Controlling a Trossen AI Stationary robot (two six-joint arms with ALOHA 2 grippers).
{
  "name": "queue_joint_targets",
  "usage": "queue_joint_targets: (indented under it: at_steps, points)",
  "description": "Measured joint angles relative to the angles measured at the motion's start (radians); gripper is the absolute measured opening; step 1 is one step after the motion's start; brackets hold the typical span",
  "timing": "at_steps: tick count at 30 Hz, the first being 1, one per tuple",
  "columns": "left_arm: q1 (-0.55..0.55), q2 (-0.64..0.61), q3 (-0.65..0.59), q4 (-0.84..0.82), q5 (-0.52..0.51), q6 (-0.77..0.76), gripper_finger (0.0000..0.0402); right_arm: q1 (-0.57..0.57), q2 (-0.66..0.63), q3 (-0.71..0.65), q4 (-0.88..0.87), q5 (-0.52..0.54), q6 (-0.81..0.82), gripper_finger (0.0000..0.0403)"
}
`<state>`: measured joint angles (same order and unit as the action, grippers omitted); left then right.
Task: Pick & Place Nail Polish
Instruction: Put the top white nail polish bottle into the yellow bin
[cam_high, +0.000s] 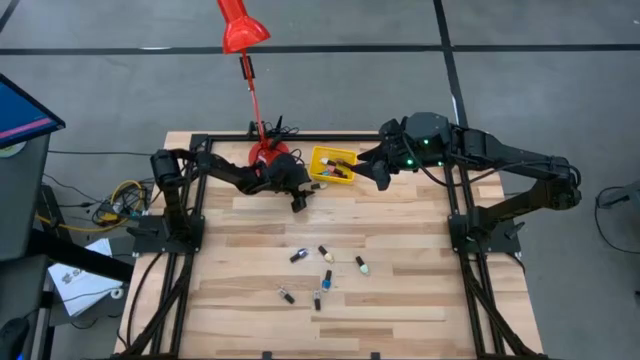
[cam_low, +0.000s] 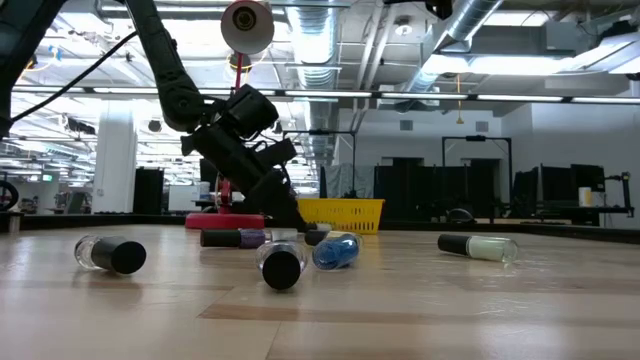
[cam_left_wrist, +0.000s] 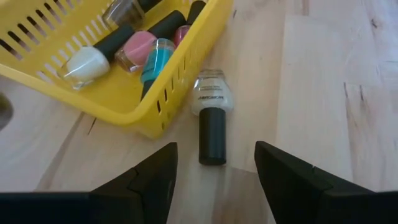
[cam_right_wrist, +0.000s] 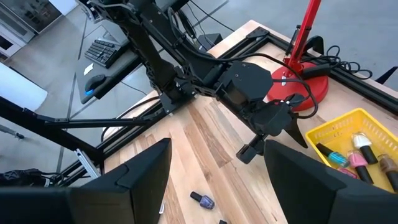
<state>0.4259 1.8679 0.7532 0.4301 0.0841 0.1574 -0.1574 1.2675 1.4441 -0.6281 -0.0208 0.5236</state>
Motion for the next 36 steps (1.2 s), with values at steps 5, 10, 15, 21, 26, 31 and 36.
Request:
queue_joint_targets:
  at_steps: [5, 10, 15, 21, 26, 31, 36]
  points:
    - [0.000, 0.000, 0.000, 0.000, 0.000, -0.003, 0.0208, 0.000, 0.000, 0.000, 0.000, 0.000, 0.000, 0.0248]
    - [0.000, 0.000, 0.000, -0.006, -0.005, -0.004, 0.0208, 0.000, 0.000, 0.000, 0.006, 0.000, 0.000, 0.0248]
    - [0.000, 0.001, 0.028, -0.076, -0.005, 0.025, 0.0208, 0.000, 0.000, 0.000, 0.009, 0.000, -0.003, 0.0248]
    - [0.000, 0.029, 0.082, -0.141, -0.003, 0.047, 0.0208, 0.000, 0.000, 0.000, 0.009, 0.000, -0.003, 0.0248]
    - [-0.008, 0.076, 0.112, -0.125, 0.019, 0.042, 0.0208, 0.001, 0.000, 0.000, 0.010, -0.001, -0.003, 0.0248]
    - [-0.021, 0.091, 0.139, -0.133, 0.000, 0.039, 0.0204, 0.001, 0.000, 0.000, 0.009, -0.004, -0.003, 0.0248]
    - [-0.018, 0.091, 0.140, -0.157, 0.003, 0.014, 0.0174, 0.001, 0.000, 0.000, 0.011, -0.004, -0.003, 0.0248]
